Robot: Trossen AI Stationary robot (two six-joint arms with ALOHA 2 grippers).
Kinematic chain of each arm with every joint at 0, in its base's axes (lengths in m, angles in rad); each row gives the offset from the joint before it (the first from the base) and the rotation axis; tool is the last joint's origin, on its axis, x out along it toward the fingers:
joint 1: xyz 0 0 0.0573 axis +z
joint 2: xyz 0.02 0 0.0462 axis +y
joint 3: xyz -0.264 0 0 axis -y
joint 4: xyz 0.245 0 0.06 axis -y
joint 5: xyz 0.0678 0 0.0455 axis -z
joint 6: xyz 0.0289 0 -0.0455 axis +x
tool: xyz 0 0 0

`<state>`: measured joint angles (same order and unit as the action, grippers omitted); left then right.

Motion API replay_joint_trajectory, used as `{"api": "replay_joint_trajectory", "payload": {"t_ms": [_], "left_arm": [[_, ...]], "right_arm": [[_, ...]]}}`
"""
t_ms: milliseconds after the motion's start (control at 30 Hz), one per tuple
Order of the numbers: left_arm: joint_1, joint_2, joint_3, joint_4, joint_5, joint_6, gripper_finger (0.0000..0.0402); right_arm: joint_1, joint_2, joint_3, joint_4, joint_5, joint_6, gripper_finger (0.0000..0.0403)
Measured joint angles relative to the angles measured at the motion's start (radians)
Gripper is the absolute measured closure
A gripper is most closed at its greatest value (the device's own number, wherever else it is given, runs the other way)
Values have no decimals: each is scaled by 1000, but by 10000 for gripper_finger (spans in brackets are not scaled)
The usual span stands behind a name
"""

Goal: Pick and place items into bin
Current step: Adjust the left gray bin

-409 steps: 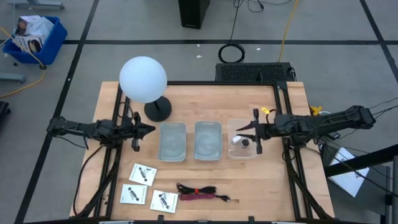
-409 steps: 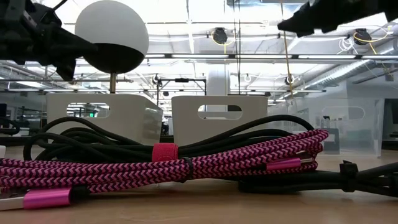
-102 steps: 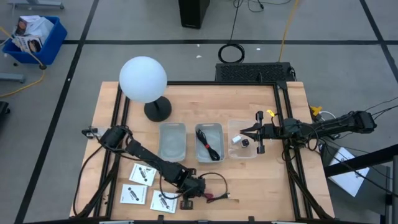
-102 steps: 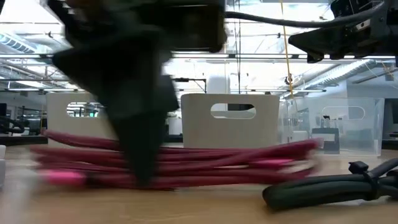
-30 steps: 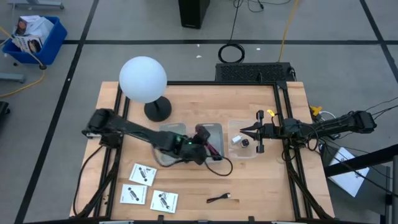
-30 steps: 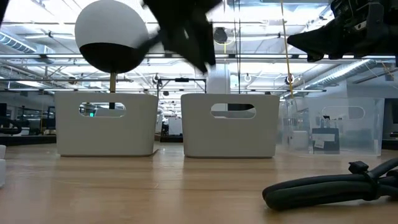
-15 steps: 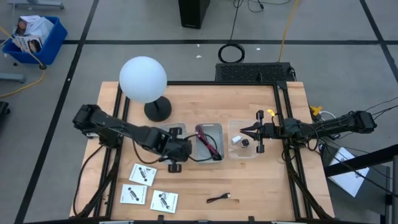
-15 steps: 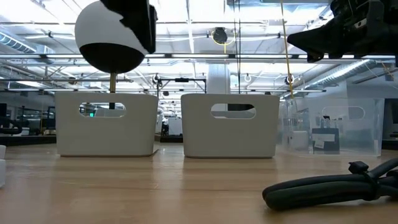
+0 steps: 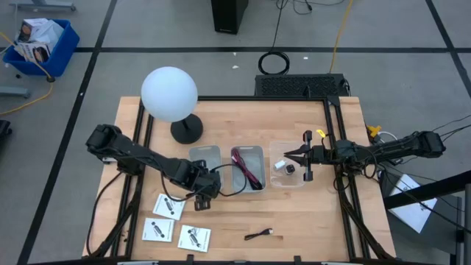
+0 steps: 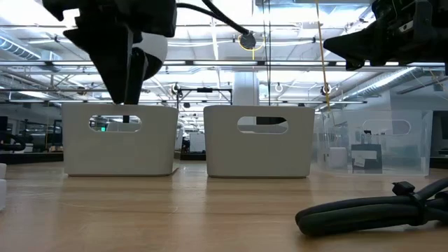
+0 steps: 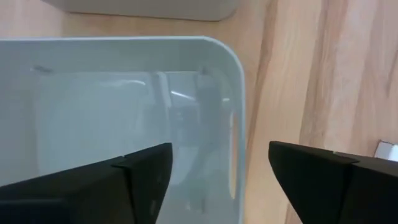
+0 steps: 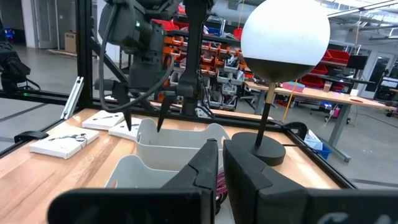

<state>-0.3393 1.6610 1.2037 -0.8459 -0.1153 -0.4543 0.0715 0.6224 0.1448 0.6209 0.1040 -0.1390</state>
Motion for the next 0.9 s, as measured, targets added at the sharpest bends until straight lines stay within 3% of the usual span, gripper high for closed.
{"api": "replay_joint_trajectory", "payload": {"t_ms": [133,267,900], "left_arm": [[-2,0,-45,45,3,0,123],[-1,0,-79,79,8,-5,149],[-33,0,-107,16,74,-10,370]], "right_arm": [[0,0,0,0,0,1,383],[0,0,0,-2,0,11,383],[0,0,0,-4,0,12,383]]}}
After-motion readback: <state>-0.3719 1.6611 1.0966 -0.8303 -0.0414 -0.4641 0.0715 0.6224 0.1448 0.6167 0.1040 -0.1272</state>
